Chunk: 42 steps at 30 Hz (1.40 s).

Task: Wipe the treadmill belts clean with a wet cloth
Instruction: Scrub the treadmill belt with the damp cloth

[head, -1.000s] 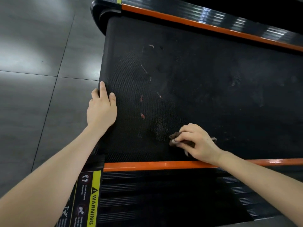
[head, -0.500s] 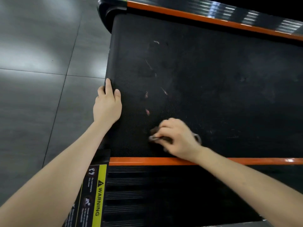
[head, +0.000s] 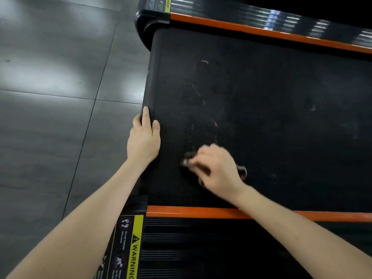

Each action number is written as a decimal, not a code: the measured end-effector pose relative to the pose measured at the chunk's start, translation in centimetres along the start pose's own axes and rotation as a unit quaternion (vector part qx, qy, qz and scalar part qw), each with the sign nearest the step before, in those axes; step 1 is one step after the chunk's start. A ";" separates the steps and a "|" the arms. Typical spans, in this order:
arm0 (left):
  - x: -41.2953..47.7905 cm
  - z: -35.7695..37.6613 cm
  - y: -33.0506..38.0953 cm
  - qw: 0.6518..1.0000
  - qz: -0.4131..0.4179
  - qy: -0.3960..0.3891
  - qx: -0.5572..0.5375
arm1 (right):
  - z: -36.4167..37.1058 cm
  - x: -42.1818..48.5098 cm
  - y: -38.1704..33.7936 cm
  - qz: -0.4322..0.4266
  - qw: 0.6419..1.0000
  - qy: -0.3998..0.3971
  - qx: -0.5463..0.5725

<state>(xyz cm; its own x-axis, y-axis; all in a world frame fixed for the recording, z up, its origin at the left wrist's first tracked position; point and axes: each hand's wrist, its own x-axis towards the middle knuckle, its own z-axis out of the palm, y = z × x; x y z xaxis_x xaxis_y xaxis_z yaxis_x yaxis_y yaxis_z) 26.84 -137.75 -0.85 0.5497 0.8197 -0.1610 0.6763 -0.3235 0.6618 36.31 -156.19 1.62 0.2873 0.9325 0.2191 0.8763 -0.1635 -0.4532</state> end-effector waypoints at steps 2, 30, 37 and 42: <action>-0.1 0.0 0.0 1.000 -0.004 -0.001 0.000 | -0.5 -0.8 -0.1 -0.034 0.999 -0.025 0.006; -0.2 0.0 0.3 1.000 -0.005 -0.003 0.009 | -1.6 -0.4 2.9 0.022 0.998 0.050 -0.033; 0.7 -0.4 0.9 0.998 -0.043 -0.045 0.021 | -2.4 10.0 9.4 0.150 0.979 0.107 -0.084; 6.8 -0.5 3.0 0.998 -0.054 -0.037 0.019 | -2.1 15.3 13.0 0.200 0.966 0.126 -0.107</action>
<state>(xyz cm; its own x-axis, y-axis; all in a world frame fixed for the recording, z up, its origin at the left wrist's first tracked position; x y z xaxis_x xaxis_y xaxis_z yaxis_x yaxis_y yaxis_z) 32.36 -132.95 0.45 0.5068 0.8137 -0.2846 0.7508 -0.2544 0.6096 52.91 -144.70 0.93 0.6802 0.6777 0.2795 0.7284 -0.5816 -0.3622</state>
